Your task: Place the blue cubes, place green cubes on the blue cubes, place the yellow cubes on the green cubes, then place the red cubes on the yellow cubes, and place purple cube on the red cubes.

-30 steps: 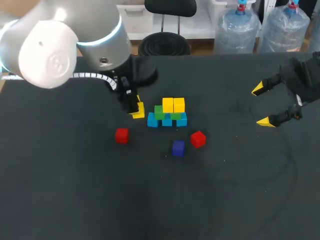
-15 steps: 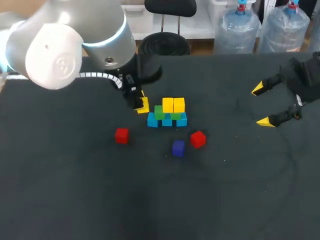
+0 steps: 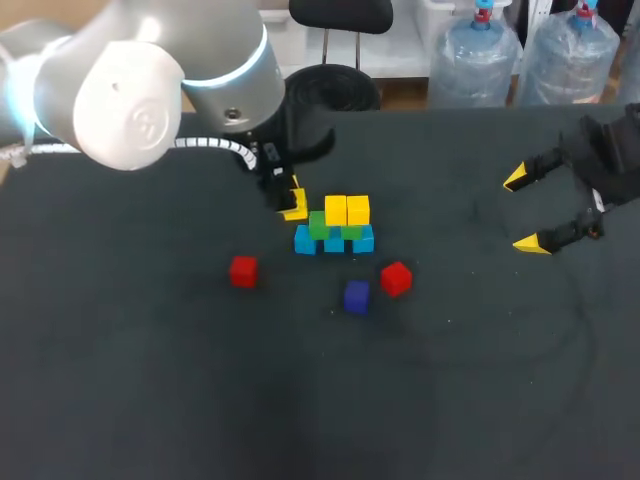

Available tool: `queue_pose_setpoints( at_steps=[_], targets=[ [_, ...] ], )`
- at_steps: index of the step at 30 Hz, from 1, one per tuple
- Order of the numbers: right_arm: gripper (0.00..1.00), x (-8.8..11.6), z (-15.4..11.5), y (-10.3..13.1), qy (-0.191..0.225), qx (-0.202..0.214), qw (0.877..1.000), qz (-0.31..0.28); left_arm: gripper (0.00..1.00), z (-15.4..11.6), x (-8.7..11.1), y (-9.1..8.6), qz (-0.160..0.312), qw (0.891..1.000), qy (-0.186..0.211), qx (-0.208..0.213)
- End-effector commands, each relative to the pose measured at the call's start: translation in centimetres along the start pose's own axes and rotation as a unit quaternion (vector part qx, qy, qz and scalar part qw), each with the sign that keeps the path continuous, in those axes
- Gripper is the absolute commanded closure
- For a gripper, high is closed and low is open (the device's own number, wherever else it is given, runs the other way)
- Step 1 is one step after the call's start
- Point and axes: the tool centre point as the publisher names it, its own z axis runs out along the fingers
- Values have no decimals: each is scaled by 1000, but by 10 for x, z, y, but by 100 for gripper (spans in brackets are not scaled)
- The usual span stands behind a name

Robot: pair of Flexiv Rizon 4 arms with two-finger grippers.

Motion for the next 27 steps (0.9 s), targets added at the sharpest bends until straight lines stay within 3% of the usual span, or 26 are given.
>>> queue_pose_setpoints(
  at_steps=[1,27],
  targets=[
    [0,0,1,-1,-1,-1,1000,0,100,5,-5,6,2,1000,1,5],
    [0,0,1,-1,-1,-1,1000,0,100,18,-18,12,12,1000,0,16]
  ],
)
